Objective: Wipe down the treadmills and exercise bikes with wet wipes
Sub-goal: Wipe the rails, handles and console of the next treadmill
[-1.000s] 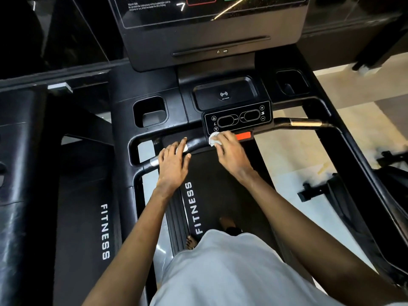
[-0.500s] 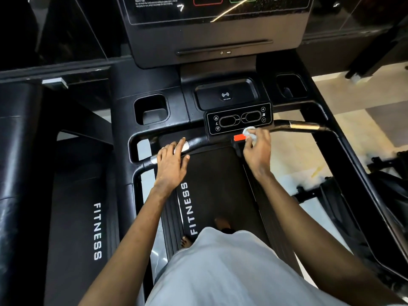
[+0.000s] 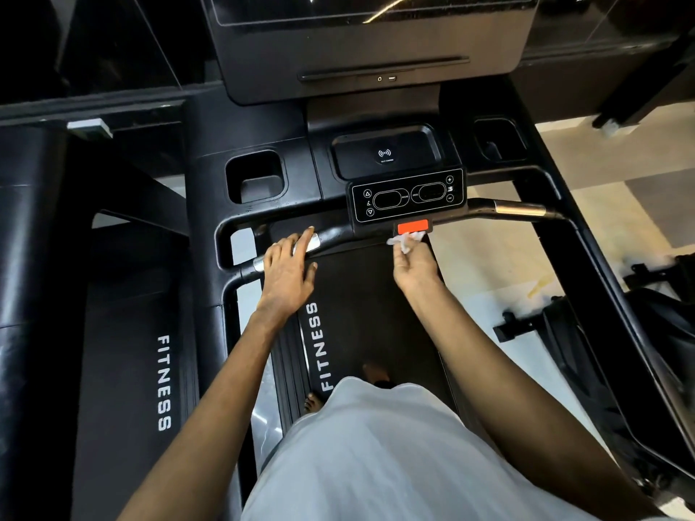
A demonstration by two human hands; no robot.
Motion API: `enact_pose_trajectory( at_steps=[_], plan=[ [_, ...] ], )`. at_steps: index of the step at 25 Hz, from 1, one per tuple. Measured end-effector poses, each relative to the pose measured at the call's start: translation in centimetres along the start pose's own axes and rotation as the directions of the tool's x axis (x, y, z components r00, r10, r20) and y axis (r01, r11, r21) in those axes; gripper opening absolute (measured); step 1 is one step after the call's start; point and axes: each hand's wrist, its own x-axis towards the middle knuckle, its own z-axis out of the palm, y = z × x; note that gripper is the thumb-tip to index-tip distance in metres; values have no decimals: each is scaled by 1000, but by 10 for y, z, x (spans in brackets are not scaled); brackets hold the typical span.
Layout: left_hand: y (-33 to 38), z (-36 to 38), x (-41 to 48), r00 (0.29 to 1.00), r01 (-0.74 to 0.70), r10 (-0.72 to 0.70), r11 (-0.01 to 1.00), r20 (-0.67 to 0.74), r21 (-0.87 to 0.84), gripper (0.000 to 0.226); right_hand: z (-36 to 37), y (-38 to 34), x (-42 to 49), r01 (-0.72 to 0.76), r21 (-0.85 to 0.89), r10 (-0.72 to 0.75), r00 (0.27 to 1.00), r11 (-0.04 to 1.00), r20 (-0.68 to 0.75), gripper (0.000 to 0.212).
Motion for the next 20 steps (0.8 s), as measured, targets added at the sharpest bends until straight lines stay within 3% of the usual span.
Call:
enact_pose_trajectory(
  at_steps=[2,4,9,12,13,14,16,17,18,20],
  plan=[
    [-1,0,0,1000,-3,3,1000,-1,4,71,1,12,-12,-142,19,139,986,990,90,11],
    [-1,-2,0,1000,-11,11,1000,12,-5,72,6,21,-21,-182,-10,182,980,983,79,16],
    [-5,-9,-3,1000,-23,23,998,7,-60,70,6,30,-29,-120,-248,155,980,961,126,9],
    [-8,-11,-3,1000,-21,21,996,-7,-85,64,7,42,-47,76,-439,21,977,895,212,13],
    [-13,-12,-3,1000,-19,18,996,-10,-83,62,7,46,-52,250,-555,-99,953,793,288,14],
    [-18,-14,-3,1000,-15,14,997,-10,-80,60,7,48,-53,485,-657,-252,871,576,422,15],
    [-29,-19,-6,1000,-8,8,997,-11,-78,56,6,44,-52,801,-596,-343,577,61,741,17],
    [-33,-21,-9,1000,-5,4,997,-16,-79,55,7,40,-48,844,-529,-318,478,-92,819,19],
    [-35,-23,-11,1000,-3,1,997,-22,-79,55,8,35,-46,849,-495,-302,430,-186,851,24],
    [-37,-26,-15,999,4,-7,997,-36,-72,55,11,33,-40,835,-471,-251,409,-285,877,30]
  ],
)
